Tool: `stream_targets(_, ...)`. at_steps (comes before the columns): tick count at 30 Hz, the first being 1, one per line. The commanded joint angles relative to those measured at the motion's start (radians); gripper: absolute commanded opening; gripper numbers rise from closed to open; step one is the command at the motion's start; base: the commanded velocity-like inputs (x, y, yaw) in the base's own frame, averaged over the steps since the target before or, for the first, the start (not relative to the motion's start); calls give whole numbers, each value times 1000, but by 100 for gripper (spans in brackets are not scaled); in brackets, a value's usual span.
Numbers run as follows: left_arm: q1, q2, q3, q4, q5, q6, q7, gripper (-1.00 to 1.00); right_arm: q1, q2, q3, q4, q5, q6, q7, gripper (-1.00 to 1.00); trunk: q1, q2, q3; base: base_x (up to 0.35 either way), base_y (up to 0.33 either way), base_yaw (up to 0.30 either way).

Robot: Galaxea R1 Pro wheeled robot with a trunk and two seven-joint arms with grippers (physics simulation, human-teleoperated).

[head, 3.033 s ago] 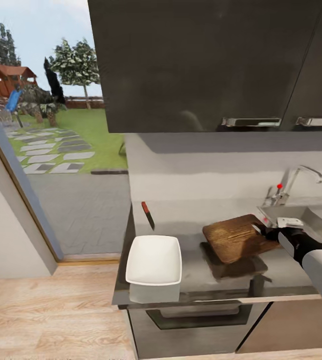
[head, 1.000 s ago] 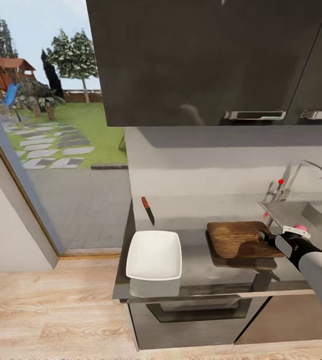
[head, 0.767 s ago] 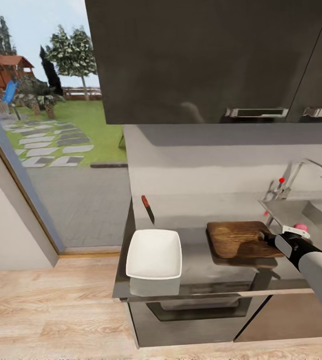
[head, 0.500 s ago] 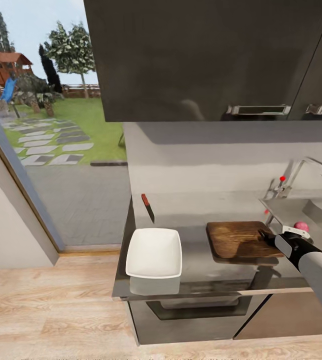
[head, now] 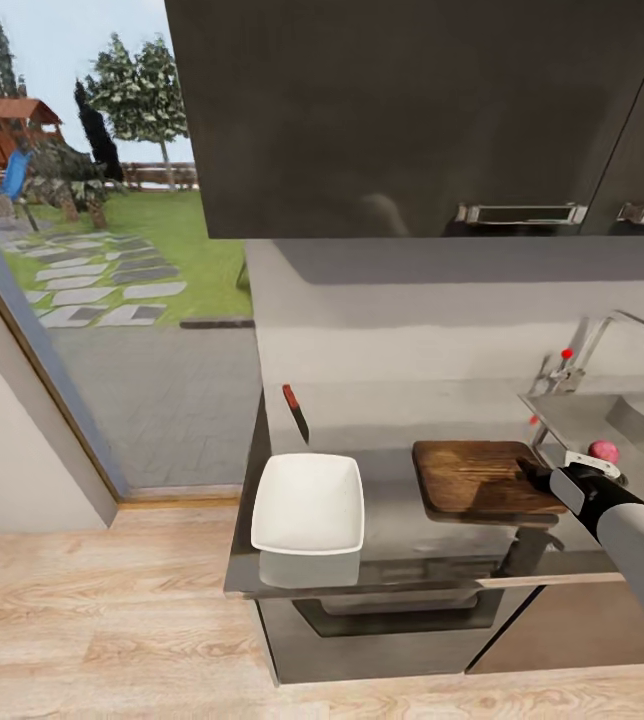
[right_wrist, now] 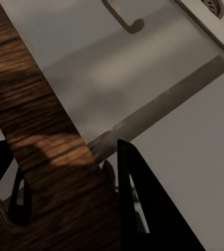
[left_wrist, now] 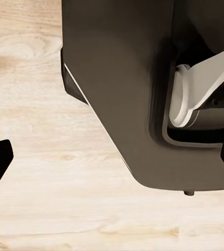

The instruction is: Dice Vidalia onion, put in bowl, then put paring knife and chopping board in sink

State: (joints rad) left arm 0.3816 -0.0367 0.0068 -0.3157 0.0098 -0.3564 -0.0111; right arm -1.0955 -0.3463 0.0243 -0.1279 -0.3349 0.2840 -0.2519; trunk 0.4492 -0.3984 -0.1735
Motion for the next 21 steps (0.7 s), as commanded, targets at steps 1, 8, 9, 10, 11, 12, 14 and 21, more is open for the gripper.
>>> stream_targets(1, 0, 0, 1, -2, 1, -1, -1, 100, 0, 0, 22, -1, 5, 7, -6, -100, 1, -2, -3, 0, 0, 0)
stream_targets(8, 0, 0, 1, -2, 1, -1, -1, 100, 0, 0, 22, -1, 5, 7, -6, -100, 1, -2, -10, 0, 0, 0)
stream_targets(9, 0, 0, 1, -2, 1, -1, -1, 100, 0, 0, 22, -1, 5, 6, -6, -100, 1, -2, -11, 0, 0, 0)
stream_targets(10, 0, 0, 1, -2, 1, -1, -1, 100, 0, 0, 22, -1, 5, 6, -6, -100, 1, -2, -12, 0, 0, 0)
stream_targets(11, 0, 0, 1, -2, 1, -1, -1, 100, 0, 0, 22, -1, 5, 6, -6, -100, 1, -2, -13, 0, 0, 0)
stream_targets(12, 0, 0, 1, -2, 1, -1, -1, 100, 0, 0, 22, -1, 5, 6, -6, -100, 1, -2, -14, 0, 0, 0)
stream_targets(14, 0, 0, 1, -2, 1, -1, -1, 100, 0, 0, 22, -1, 5, 6, -6, -100, 1, -2, -16, 0, 0, 0)
stream_targets(21, 0, 0, 1, 0, 1, -1, -1, 100, 0, 0, 22, -1, 4, 6, -6, 100, 1, -2, -25, 0, 0, 0)
